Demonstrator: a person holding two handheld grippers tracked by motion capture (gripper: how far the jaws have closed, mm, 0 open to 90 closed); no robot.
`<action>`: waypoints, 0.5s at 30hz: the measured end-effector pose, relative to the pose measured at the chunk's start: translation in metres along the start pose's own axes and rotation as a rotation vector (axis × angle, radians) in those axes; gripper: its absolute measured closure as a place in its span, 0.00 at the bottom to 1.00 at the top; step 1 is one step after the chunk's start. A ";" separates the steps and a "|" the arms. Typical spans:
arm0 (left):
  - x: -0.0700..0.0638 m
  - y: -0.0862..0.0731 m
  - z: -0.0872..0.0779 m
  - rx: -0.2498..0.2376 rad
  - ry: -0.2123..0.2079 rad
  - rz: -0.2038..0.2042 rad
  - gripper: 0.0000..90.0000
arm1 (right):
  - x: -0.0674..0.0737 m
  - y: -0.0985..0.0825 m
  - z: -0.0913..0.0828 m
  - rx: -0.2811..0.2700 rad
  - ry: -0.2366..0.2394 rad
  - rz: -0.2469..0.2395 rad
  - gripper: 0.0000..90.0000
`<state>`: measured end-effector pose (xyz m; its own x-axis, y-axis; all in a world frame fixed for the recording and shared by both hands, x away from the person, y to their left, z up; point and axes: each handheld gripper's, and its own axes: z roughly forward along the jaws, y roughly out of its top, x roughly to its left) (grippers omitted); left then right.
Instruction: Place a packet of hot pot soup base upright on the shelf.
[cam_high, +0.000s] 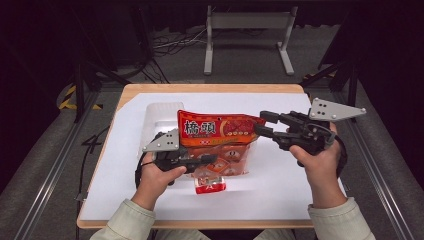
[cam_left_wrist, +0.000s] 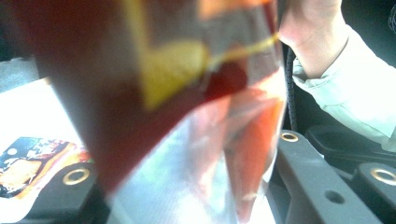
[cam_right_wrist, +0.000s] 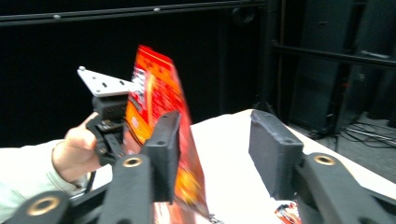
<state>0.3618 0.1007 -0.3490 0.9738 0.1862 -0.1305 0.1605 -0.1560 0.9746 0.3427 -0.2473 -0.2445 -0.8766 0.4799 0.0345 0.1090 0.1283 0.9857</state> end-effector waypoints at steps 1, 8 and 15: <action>0.000 0.000 -0.001 -0.002 0.002 0.000 0.79 | -0.003 -0.004 -0.006 -0.001 -0.013 0.001 0.56; 0.003 0.001 -0.005 -0.012 0.014 -0.011 0.79 | -0.014 -0.024 -0.032 0.035 -0.112 0.015 0.55; 0.002 0.006 -0.008 -0.006 0.020 -0.008 0.79 | -0.019 -0.046 -0.051 0.051 -0.175 0.046 0.53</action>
<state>0.3638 0.1076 -0.3423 0.9692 0.2063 -0.1344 0.1667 -0.1482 0.9748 0.3306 -0.3069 -0.2820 -0.7759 0.6292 0.0455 0.1746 0.1448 0.9739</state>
